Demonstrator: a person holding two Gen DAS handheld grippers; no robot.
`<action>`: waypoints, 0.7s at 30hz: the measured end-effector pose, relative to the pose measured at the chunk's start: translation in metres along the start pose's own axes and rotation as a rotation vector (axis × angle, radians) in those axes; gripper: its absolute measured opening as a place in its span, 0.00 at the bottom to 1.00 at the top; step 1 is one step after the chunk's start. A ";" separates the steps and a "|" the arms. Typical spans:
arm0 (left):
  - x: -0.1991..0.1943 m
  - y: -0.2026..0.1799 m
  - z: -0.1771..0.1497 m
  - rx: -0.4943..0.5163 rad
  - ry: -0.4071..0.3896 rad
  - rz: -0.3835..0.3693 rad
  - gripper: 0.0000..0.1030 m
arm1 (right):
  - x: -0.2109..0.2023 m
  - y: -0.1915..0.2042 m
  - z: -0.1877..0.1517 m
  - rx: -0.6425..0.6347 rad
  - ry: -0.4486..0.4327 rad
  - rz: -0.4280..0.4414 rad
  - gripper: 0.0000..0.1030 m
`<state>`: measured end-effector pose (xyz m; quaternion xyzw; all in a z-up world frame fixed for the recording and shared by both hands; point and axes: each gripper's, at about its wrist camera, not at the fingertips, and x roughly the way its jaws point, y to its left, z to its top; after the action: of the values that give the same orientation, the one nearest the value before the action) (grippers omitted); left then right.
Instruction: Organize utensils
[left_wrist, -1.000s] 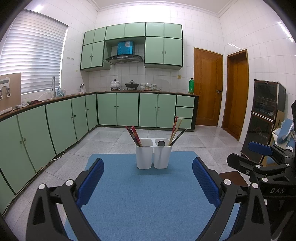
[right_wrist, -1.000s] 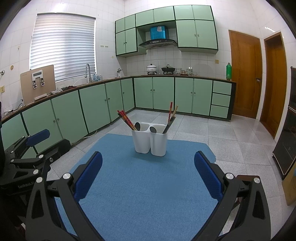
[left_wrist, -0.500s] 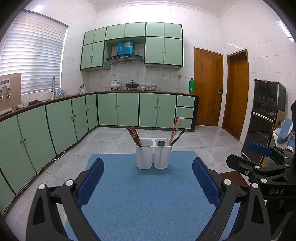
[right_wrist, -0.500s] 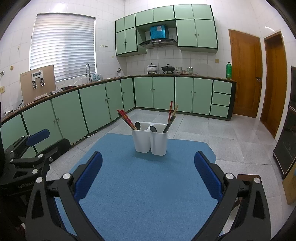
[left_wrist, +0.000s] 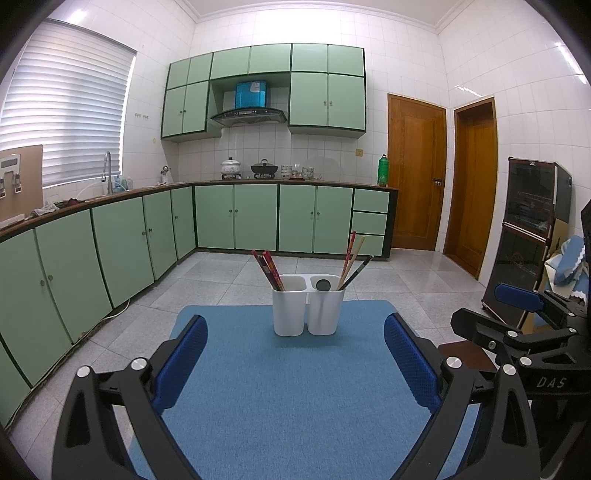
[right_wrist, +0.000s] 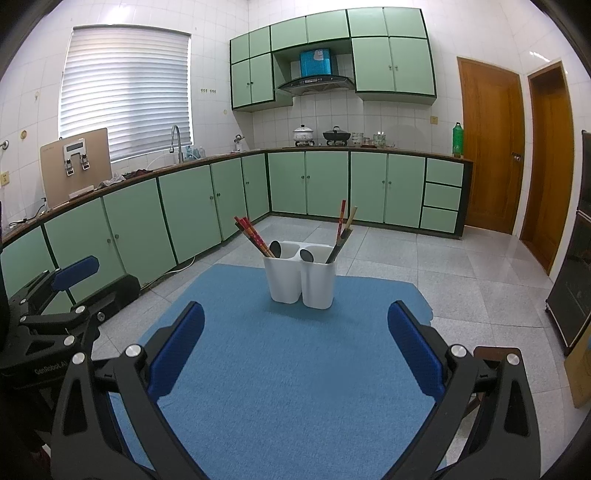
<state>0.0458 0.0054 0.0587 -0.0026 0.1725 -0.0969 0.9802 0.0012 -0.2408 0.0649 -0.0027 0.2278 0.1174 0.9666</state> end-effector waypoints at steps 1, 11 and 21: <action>0.000 0.000 0.000 0.000 0.000 0.000 0.92 | 0.000 0.000 0.000 0.001 0.000 0.000 0.94; 0.000 0.000 0.001 0.000 0.000 0.001 0.92 | 0.000 0.000 0.001 -0.001 0.001 0.000 0.94; 0.000 0.002 0.000 -0.001 0.000 0.000 0.92 | 0.002 0.001 -0.003 -0.003 0.002 -0.001 0.94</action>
<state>0.0459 0.0077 0.0591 -0.0030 0.1727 -0.0967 0.9802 0.0012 -0.2396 0.0618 -0.0042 0.2288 0.1172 0.9664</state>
